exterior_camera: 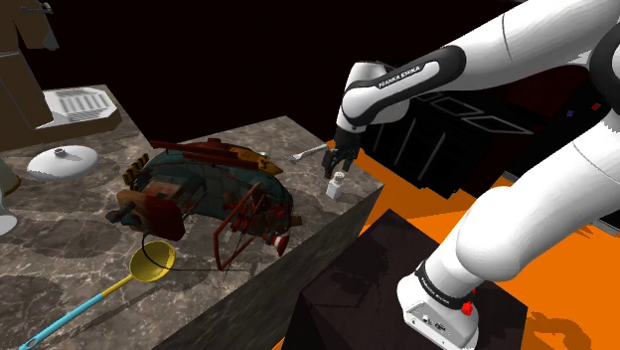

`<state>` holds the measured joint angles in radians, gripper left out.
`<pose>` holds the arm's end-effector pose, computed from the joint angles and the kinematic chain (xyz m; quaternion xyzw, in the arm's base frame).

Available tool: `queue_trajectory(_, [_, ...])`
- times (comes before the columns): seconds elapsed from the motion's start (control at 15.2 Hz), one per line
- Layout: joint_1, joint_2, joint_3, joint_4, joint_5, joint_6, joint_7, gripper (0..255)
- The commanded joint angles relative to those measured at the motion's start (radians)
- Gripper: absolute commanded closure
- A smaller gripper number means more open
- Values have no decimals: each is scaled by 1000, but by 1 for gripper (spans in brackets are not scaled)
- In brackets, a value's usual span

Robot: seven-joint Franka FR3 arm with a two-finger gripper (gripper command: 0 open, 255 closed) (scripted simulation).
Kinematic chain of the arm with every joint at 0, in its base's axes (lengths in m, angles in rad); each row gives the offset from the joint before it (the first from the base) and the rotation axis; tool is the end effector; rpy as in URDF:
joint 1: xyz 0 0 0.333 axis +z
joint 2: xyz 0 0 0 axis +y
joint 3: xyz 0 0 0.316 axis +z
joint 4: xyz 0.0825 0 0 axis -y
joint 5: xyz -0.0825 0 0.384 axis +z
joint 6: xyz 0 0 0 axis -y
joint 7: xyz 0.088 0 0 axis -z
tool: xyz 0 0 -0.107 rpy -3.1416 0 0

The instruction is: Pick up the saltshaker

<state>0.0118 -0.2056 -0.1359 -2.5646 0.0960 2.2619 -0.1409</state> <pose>0.4200 -0.0485 0.3294 -0.9973 0.0219 0.0430 0.0553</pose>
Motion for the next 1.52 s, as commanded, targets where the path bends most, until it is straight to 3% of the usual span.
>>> queue_trajectory(0.0, [2,23,-1,-6,7,28,-6,0])
queue_trajectory(0.33, [6,63,-2,-22,19,83,-18,0])
queue_trajectory(0.4, [5,64,-3,-22,19,84,-19,255])
queue_trajectory(0.99, [6,63,-2,-22,20,83,-19,255])
queue_trajectory(1.45, [0,-13,1,11,-3,-24,5,255])
